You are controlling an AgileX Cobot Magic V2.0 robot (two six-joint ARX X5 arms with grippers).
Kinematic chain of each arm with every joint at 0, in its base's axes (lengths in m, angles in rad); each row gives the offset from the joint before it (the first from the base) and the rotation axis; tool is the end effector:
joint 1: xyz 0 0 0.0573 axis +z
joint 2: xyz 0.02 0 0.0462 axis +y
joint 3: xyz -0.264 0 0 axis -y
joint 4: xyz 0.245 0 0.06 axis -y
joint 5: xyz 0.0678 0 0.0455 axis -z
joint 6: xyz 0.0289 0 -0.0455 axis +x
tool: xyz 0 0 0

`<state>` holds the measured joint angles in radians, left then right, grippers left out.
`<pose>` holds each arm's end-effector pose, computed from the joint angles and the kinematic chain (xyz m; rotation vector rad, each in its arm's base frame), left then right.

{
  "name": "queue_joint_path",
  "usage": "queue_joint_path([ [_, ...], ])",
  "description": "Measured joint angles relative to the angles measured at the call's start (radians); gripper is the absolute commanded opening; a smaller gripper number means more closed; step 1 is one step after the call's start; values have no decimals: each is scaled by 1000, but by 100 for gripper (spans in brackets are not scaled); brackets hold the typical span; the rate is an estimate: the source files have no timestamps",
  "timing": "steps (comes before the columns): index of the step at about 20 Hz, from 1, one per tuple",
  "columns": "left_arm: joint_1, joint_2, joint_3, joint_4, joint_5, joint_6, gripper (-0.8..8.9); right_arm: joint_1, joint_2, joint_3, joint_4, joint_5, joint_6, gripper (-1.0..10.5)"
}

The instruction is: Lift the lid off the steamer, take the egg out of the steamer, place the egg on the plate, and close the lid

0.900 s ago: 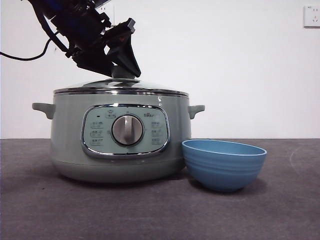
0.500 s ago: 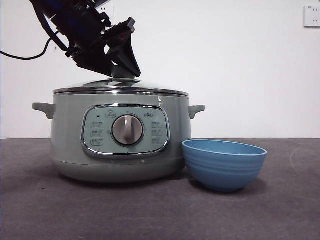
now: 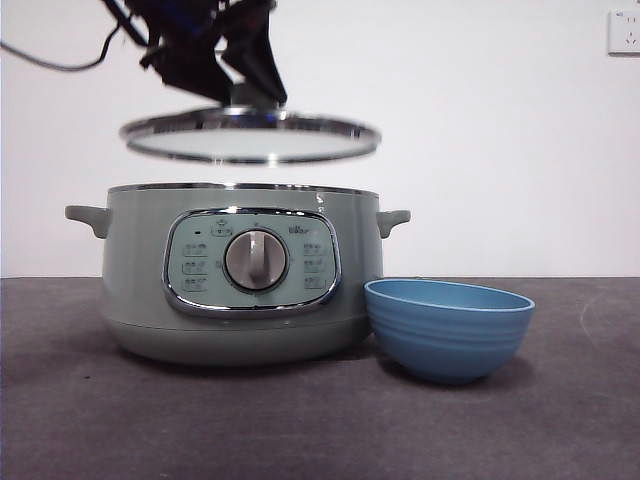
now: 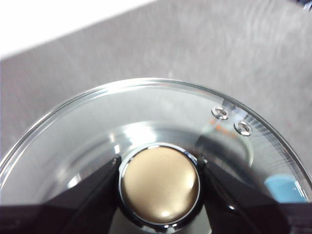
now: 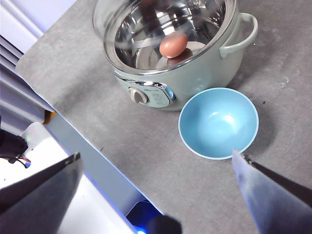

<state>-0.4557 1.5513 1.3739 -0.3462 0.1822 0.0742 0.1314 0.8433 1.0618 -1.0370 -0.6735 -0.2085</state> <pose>0.3119 -0.1587 0.3352 0.1426 0.5043 -0.6426 0.1289 0.0352 0.3464 0.0382 0.7243 0.8366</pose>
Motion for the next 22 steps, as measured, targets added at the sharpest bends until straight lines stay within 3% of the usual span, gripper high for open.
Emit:
queue_joint_path([
  [4, 0, -42, 66, -81, -1, 0, -8, 0, 0, 0, 16, 0, 3, 567],
  [10, 0, -318, 72, -198, -56, 0, -8, 0, 12, 0, 103, 0, 48, 567],
  [18, -1, -659, 74, -511, -185, -3, -8, 50, 129, 0, 344, 2, 210, 566],
  [22, -1, -762, 74, -652, -231, -12, -8, 161, 237, 5, 465, 89, 288, 566],
])
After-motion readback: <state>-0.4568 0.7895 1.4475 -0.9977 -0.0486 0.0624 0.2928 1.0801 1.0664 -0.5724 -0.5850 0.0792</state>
